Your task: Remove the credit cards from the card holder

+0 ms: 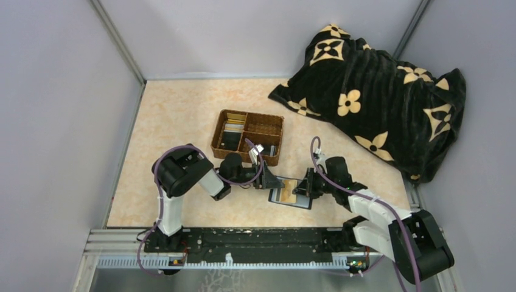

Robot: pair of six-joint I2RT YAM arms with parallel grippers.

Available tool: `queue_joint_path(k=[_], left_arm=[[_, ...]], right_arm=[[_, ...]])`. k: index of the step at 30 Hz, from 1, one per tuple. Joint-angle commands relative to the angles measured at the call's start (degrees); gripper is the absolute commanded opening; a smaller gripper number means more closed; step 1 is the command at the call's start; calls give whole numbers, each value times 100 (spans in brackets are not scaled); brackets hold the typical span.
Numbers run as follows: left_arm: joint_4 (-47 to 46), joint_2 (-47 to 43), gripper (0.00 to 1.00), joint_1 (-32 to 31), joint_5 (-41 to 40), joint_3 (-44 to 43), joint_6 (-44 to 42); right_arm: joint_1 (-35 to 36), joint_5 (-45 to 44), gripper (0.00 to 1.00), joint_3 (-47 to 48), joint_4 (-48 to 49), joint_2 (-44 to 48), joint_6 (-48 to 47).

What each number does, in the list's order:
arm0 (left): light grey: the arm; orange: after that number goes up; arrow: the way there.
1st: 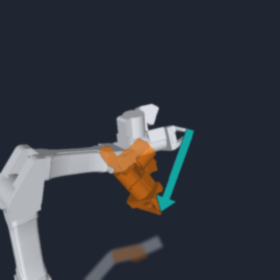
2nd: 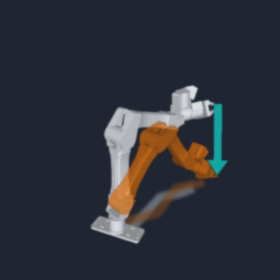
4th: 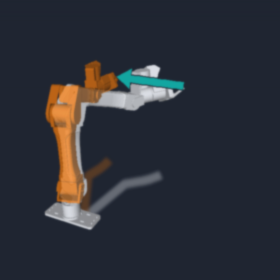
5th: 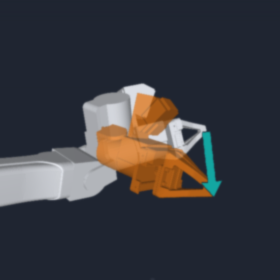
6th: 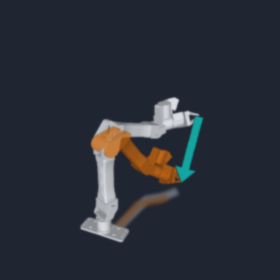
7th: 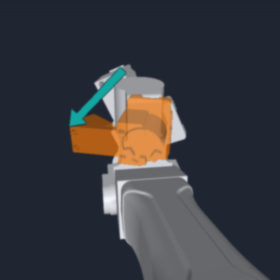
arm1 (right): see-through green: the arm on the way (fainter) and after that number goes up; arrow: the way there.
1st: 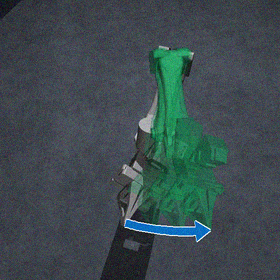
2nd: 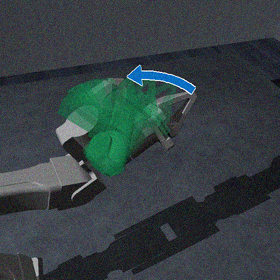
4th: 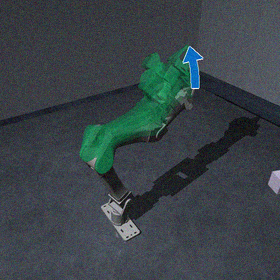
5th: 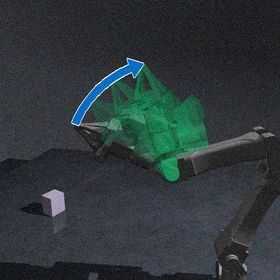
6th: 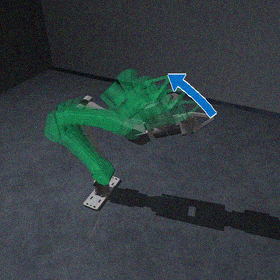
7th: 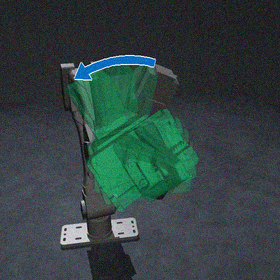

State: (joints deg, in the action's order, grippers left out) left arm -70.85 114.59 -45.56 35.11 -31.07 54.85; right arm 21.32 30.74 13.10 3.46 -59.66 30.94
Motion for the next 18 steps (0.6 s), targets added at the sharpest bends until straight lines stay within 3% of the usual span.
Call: queue_joint_path(k=[1, 9, 18], left_arm=[[172, 199, 64, 8, -83, -32, -46], [125, 288, 64, 8, -67, -56, -3], [116, 305, 64, 3, -61, -49, 14]], right_arm=[[-121, -138, 4, -66, 23, 244, -152], [-137, 360, 17, -154, 393, 390, -59], [-135, 754, 15, -280, 1030, 220, 180]])
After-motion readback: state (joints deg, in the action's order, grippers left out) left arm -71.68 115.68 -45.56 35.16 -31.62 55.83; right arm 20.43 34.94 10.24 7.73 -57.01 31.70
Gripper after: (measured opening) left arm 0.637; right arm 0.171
